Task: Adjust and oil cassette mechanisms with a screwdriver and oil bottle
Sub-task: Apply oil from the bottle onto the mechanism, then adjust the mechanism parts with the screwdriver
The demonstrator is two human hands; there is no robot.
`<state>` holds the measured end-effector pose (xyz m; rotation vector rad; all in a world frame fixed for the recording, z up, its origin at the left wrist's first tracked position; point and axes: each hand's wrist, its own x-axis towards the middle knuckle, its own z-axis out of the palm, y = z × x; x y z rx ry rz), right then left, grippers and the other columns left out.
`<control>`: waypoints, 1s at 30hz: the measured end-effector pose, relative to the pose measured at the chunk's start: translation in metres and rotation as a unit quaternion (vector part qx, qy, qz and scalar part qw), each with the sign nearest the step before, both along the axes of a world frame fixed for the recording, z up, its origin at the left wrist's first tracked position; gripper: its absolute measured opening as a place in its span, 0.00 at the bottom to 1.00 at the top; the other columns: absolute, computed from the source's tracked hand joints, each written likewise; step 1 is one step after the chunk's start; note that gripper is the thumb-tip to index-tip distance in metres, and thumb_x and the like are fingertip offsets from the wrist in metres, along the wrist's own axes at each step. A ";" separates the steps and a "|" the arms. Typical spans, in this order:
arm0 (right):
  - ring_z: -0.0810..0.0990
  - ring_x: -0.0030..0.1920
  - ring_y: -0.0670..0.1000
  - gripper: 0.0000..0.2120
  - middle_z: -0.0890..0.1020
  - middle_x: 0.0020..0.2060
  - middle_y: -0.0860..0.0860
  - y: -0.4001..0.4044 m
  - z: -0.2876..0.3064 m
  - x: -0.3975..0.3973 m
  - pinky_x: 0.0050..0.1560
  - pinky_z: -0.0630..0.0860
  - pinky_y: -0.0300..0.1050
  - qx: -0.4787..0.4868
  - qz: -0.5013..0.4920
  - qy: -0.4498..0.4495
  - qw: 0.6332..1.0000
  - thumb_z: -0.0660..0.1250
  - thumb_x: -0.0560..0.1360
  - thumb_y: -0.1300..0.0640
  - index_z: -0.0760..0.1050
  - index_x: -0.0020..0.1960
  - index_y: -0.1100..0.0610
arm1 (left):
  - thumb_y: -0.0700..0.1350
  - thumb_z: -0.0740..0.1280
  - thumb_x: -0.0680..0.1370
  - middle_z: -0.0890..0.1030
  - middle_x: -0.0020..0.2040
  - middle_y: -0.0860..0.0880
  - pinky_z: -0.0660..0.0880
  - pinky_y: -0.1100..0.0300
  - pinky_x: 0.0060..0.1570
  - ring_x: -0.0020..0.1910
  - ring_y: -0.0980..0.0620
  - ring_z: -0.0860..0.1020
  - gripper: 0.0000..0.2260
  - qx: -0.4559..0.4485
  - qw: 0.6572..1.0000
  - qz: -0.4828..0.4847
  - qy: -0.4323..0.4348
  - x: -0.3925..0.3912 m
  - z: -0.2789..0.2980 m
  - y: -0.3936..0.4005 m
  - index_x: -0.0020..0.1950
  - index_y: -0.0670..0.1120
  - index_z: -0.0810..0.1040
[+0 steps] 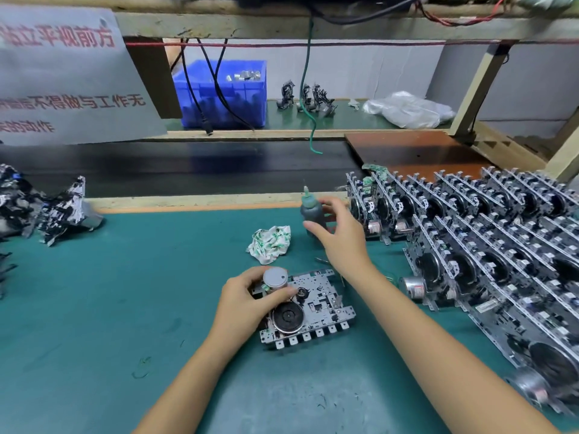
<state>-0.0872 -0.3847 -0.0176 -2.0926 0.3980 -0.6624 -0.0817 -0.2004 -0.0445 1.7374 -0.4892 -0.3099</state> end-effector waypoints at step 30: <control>0.77 0.57 0.39 0.34 0.80 0.56 0.35 0.007 0.030 -0.093 0.58 0.71 0.33 0.012 0.403 0.210 0.891 0.80 0.57 0.52 0.72 0.61 0.46 | 0.78 0.57 0.62 0.83 0.52 0.41 0.75 0.55 0.54 0.52 0.46 0.81 0.40 -0.197 0.927 -0.174 0.267 -0.002 0.006 0.001 0.49 0.46 0.86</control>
